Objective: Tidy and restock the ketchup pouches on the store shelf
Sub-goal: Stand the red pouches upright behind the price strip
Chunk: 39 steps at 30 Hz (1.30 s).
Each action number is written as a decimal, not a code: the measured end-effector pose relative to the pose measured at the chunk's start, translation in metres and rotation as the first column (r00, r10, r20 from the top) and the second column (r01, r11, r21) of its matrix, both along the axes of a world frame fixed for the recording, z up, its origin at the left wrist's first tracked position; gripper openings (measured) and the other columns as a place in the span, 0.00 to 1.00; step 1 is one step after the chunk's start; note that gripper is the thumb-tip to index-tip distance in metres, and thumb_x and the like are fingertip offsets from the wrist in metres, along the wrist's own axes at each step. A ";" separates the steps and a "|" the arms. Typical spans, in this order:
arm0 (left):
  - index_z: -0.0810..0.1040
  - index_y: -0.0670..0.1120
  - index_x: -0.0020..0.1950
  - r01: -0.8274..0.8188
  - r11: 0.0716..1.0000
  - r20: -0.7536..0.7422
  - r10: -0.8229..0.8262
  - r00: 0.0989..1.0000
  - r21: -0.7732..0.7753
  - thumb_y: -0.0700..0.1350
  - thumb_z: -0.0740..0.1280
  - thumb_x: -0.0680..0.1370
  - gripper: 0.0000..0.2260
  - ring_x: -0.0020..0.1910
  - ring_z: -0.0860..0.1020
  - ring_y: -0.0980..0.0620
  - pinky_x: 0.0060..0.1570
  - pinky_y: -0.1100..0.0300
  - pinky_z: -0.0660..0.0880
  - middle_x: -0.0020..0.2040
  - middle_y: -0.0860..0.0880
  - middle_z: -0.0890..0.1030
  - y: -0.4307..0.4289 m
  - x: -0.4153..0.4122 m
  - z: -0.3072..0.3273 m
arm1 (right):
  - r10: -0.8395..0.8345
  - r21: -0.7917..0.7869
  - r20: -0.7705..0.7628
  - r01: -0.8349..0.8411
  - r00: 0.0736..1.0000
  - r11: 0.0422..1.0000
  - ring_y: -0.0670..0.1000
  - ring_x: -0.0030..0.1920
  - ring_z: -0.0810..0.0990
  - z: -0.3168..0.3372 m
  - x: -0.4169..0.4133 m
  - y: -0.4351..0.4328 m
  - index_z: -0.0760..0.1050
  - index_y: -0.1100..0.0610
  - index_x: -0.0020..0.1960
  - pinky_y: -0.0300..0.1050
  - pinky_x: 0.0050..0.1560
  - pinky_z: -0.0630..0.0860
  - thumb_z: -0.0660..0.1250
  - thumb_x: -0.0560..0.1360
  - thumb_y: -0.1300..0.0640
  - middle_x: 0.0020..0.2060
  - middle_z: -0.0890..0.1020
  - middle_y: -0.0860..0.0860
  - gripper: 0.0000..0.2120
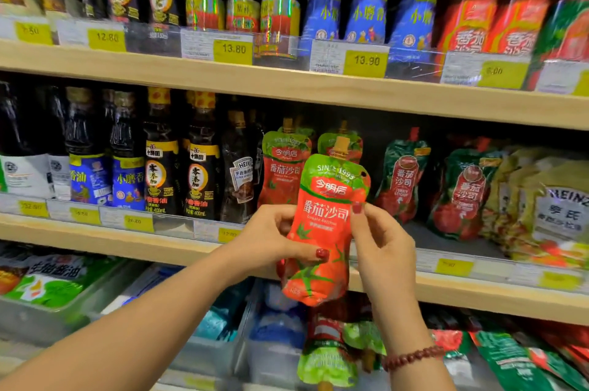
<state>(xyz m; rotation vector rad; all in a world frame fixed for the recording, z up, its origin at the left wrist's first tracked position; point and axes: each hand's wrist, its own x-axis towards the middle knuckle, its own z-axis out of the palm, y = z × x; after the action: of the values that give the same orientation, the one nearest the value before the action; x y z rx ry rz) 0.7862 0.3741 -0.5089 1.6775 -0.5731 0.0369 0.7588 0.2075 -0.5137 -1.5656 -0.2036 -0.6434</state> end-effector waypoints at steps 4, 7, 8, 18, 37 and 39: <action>0.83 0.49 0.49 -0.049 0.998 -0.010 0.049 0.999 -0.036 0.44 0.79 0.62 0.17 0.47 0.83 0.50 0.42 0.61 0.79 0.46 0.48 0.85 -0.007 0.011 0.019 | -0.219 -0.242 0.003 0.214 0.976 0.946 0.38 0.56 0.71 -0.014 0.006 -0.024 0.76 0.41 0.53 0.52 0.59 0.72 0.56 0.73 0.38 0.49 0.77 0.34 0.15; 0.82 0.49 0.50 -0.077 0.997 -0.009 0.077 0.997 -0.002 0.41 0.79 0.64 0.16 0.46 0.84 0.51 0.40 0.62 0.79 0.46 0.49 0.86 -0.011 0.019 0.030 | -0.384 -0.639 0.078 0.342 0.920 0.690 0.47 0.59 0.70 -0.032 0.018 -0.035 0.76 0.45 0.55 0.52 0.67 0.61 0.65 0.73 0.44 0.52 0.78 0.42 0.12; 0.82 0.49 0.49 -0.085 0.996 -0.011 0.085 0.996 0.012 0.40 0.79 0.64 0.16 0.46 0.84 0.51 0.39 0.63 0.79 0.45 0.49 0.86 -0.012 0.022 0.032 | -0.400 -0.699 0.095 0.347 0.911 0.625 0.49 0.58 0.71 -0.037 0.022 -0.036 0.77 0.46 0.55 0.51 0.69 0.56 0.66 0.72 0.45 0.51 0.79 0.43 0.13; 0.81 0.47 0.45 -0.287 0.956 0.016 0.288 0.957 -0.062 0.39 0.79 0.63 0.14 0.37 0.83 0.57 0.32 0.69 0.75 0.38 0.53 0.86 -0.032 0.055 0.045 | -0.407 -0.615 0.217 0.449 0.887 0.649 0.51 0.47 0.75 -0.062 0.043 -0.035 0.78 0.47 0.46 0.43 0.69 0.49 0.75 0.66 0.52 0.39 0.77 0.44 0.10; 0.73 0.50 0.61 -0.366 0.896 -0.018 0.382 0.924 0.253 0.44 0.78 0.65 0.27 0.52 0.79 0.51 0.54 0.56 0.76 0.54 0.51 0.81 -0.045 0.100 0.001 | -0.440 -0.529 0.316 0.541 0.841 0.654 0.51 0.47 0.75 -0.072 0.050 -0.034 0.80 0.50 0.45 0.46 0.67 0.55 0.69 0.67 0.48 0.39 0.78 0.46 0.09; 0.71 0.54 0.58 -0.430 0.844 0.172 0.395 0.903 0.320 0.49 0.78 0.65 0.25 0.44 0.78 0.57 0.42 0.66 0.75 0.46 0.58 0.79 -0.044 0.094 0.001 | -0.435 -0.517 0.320 0.540 0.841 0.664 0.49 0.48 0.73 -0.072 0.049 -0.033 0.81 0.50 0.45 0.45 0.67 0.54 0.69 0.67 0.49 0.39 0.77 0.45 0.09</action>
<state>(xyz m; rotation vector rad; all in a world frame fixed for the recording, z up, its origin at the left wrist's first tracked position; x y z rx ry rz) 0.8802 0.3303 -0.5075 2.1379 -0.2881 0.3532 0.8082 0.1744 -0.5860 -2.2087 -0.1053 -1.2359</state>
